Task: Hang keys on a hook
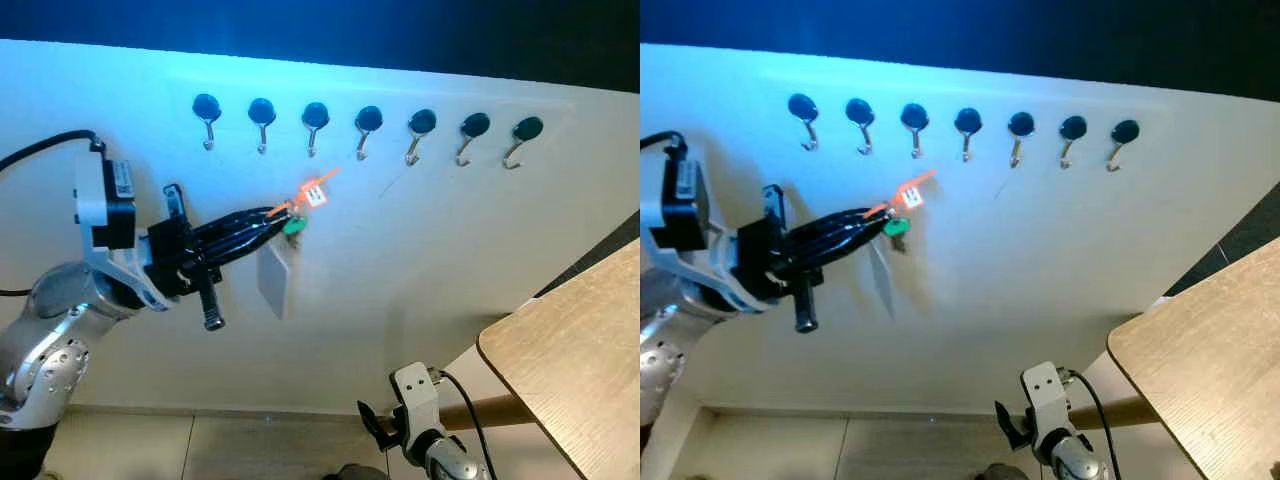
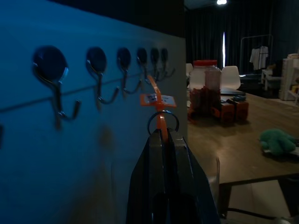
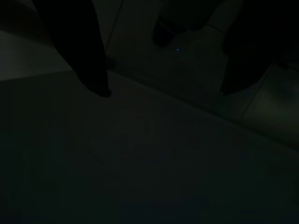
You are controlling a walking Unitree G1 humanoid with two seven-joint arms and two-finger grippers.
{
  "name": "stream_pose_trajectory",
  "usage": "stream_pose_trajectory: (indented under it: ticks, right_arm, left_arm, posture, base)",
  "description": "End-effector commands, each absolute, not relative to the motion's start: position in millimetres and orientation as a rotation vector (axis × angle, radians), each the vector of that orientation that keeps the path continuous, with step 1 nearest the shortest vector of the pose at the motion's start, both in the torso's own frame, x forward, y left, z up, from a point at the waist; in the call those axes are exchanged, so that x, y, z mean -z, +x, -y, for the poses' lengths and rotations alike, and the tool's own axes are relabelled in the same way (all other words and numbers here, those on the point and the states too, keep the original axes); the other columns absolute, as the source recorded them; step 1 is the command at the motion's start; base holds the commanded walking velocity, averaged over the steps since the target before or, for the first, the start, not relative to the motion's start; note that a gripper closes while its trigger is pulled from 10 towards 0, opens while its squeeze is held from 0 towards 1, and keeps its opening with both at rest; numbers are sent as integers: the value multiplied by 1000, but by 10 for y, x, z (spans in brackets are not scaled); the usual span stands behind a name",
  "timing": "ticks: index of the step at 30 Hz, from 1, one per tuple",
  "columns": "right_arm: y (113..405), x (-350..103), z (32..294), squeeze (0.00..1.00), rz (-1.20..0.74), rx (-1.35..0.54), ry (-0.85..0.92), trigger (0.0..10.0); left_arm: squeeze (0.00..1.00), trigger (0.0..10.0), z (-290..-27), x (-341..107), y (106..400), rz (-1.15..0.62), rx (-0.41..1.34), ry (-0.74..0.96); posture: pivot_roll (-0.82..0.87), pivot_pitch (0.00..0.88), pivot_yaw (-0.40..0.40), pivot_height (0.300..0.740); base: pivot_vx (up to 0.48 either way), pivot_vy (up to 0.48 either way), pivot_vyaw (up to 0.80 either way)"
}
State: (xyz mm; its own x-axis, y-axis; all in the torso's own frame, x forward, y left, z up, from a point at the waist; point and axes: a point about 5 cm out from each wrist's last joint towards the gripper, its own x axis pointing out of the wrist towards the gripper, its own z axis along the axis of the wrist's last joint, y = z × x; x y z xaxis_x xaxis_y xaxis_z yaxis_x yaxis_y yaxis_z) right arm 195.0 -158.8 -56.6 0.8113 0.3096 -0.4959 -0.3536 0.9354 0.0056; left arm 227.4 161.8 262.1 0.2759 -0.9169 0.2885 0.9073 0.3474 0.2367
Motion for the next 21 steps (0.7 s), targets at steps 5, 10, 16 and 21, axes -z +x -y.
stream_pose_trajectory:
  ticks: [5,10,16,21]
  right_arm:
    - [1883,591,1576,0,-519,-381,-98,10000]
    - [1871,589,1573,0,-511,-387,-98,10000]
    - [1863,592,1575,0,-512,-386,-96,10000]
    - [1856,598,1572,0,-517,-387,-95,10000]
  left_arm:
    - [0,10000,-1738,-2802,2356,473,1116,91]
    - [0,10000,-1752,-2903,2439,546,1033,75]
    - [0,10000,-1743,-2906,2459,546,1025,60]
    - [0,10000,-1760,-2907,2484,549,1006,54]
  posture:
    - [71,73,-90,740]
    - [65,73,-83,740]
    - [63,72,-81,740]
    - [63,71,-82,740]
  base:
    - [0,0,0]
    - [0,0,0]
    - [0,0,0]
    - [0,0,0]
